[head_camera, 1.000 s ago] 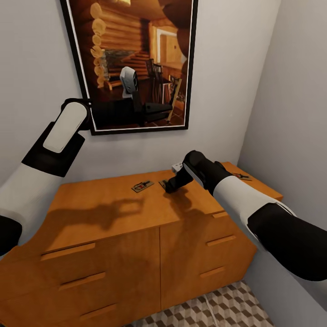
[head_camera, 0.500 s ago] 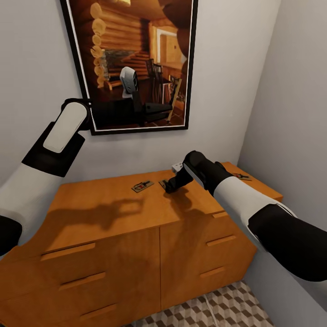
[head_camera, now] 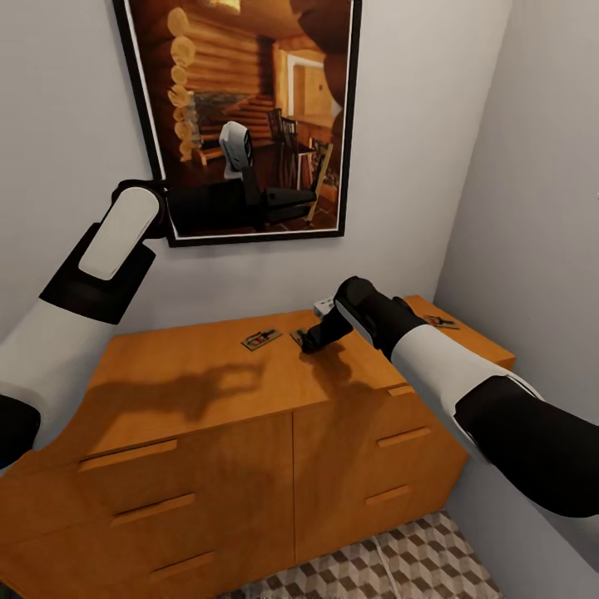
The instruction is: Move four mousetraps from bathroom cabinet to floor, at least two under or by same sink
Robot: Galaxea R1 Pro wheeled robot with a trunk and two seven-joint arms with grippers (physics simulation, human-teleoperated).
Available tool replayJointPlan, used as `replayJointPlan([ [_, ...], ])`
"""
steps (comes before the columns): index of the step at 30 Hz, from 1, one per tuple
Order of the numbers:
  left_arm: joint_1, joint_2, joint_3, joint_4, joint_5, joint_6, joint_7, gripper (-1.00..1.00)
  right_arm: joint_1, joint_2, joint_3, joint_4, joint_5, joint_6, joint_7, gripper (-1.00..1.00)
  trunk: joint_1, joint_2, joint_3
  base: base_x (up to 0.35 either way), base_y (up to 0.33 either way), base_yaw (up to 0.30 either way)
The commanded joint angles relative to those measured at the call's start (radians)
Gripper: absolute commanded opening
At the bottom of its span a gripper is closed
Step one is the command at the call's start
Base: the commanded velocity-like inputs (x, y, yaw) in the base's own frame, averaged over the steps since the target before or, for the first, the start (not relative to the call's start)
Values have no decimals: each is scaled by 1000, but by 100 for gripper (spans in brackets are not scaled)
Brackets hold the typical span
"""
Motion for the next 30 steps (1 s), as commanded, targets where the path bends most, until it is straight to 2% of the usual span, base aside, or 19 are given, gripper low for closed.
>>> replayJointPlan([
  [1,-1,1,-2,1,-8,-1,-10,-100,-1,-1,10,59,-16,6,-5,-100,0,0,-1,-165,0,0],
  [8,-1,2,0,7,-7,-1,-9,-100,-1,-1,10,59,-16,6,-5,-100,0,0,-1,-76,0,0],
  [30,-1,1,0,6,-1,-15,-7,-100,-1,-1,10,48,-16,6,-5,-100,-85,154,68,-1,0,0],
])
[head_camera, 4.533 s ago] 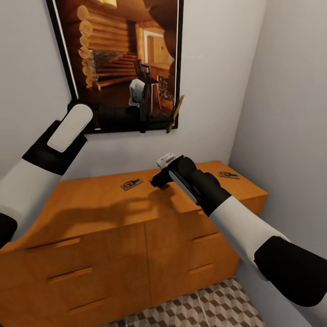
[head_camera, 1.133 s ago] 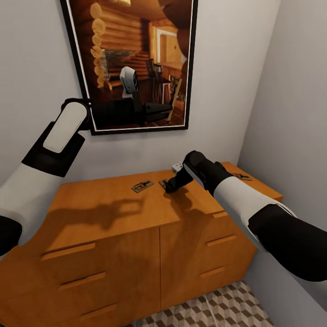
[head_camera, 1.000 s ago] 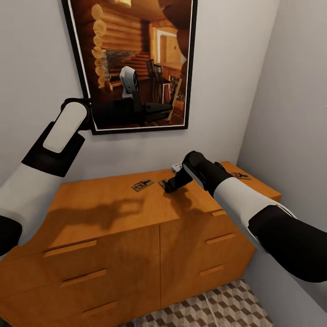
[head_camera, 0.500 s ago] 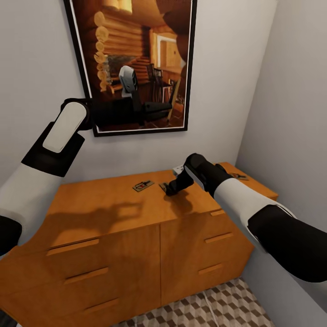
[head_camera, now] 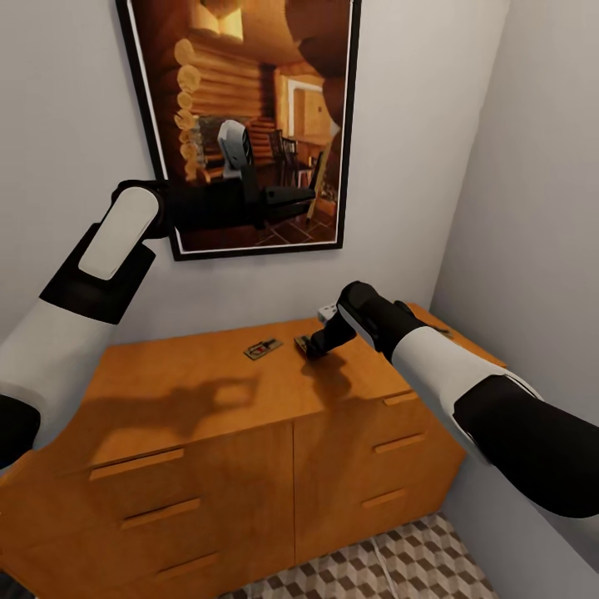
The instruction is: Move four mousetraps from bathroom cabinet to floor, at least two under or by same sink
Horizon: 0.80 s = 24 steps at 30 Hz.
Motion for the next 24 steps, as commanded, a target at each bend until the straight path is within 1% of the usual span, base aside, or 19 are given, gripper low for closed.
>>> replayJointPlan([
  [1,-1,1,-2,1,-8,-1,-10,-100,-1,-1,8,0,-12,3,-3,-100,-4,7,2,0,0,0],
  [22,-1,1,-2,9,-8,3,-2,-100,-1,2,6,0,-13,2,-3,-100,-84,154,68,0,0,0],
  [24,-1,1,-2,9,-7,4,-2,-100,-1,1,6,0,-13,2,-3,-100,-92,168,74,-100,0,0],
])
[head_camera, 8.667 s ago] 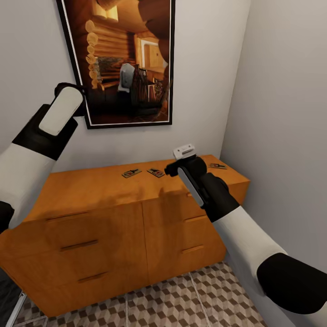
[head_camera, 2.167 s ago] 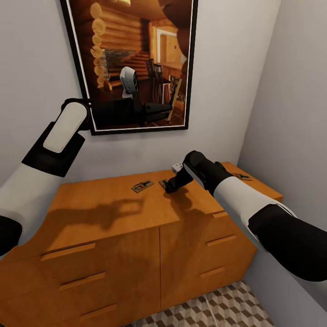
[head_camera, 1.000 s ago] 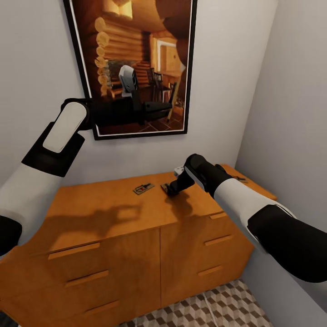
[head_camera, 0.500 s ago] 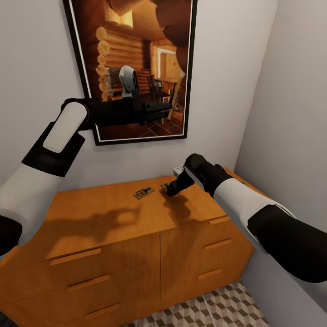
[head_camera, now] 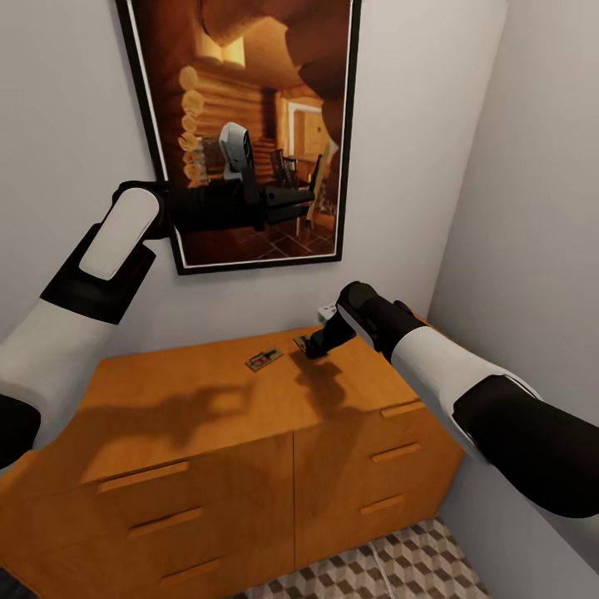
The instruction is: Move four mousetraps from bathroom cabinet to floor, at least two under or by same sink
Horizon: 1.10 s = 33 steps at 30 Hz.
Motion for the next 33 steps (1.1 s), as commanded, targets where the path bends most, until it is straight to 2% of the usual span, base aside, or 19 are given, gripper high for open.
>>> replayJointPlan([
  [1,-1,1,-2,1,-9,-1,-10,-100,-1,-1,8,-1,-12,4,-3,-100,-4,7,2,-211,0,0],
  [14,-1,-1,-3,1,-9,-1,-10,-100,-1,-1,9,0,-13,4,-4,-100,-54,98,43,-297,0,0],
  [21,-1,-1,-3,2,-10,-2,-10,-100,0,-4,9,-1,-8,2,-4,-100,-81,147,65,-61,0,0],
  [26,-1,-1,-5,2,-13,-2,-10,-100,0,-18,9,-3,-6,0,-5,-100,-100,182,80,-3,0,0],
  [28,-1,-14,-8,4,-14,-1,-9,-100,0,-21,9,-4,-6,-1,-5,-100,-108,196,87,0,0,0],
  [29,6,-16,-66,5,-12,-2,-9,-100,0,-21,9,-4,-6,-1,-5,-100,-112,203,90,-13,0,0],
  [33,6,-16,-81,4,-11,-2,-9,-100,0,-20,9,-4,-6,-2,-5,-100,-127,231,102,-53,0,0],
])
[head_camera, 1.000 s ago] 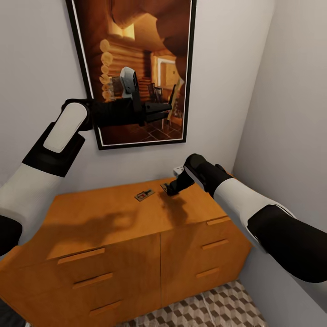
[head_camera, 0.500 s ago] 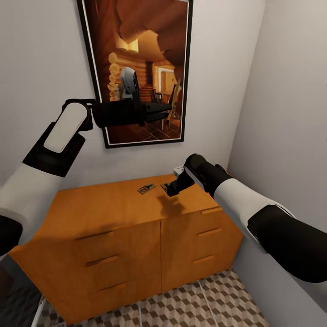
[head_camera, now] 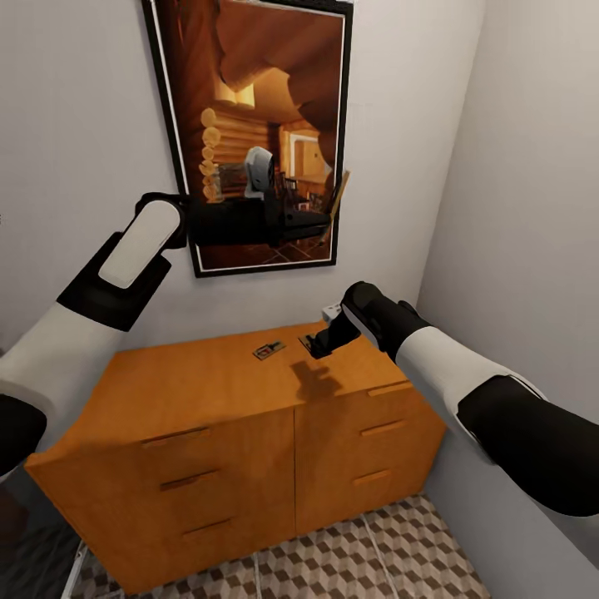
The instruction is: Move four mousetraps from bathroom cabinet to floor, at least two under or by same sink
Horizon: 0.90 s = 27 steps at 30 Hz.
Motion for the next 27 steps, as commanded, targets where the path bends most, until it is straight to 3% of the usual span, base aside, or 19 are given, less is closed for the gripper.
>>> replayJointPlan([
  [1,-1,2,-4,0,-8,-1,-10,-100,-2,-1,8,0,-12,3,-3,-100,-4,7,2,-20,0,0],
  [6,-1,1,-6,3,-9,-1,-10,-100,-1,2,8,0,-12,3,-3,-100,-23,42,18,-147,0,0],
  [21,3,4,-11,5,-12,-3,-10,-100,-1,-4,8,1,-12,3,-3,-100,-81,147,65,-324,0,0],
  [23,5,6,-28,6,-13,-3,-9,-100,0,-6,8,2,-11,2,-3,-100,-88,161,71,-334,0,0],
  [27,7,14,-100,8,-13,-3,-7,-100,5,-20,9,1,-7,-3,-4,-100,-104,189,83,-334,0,0],
])
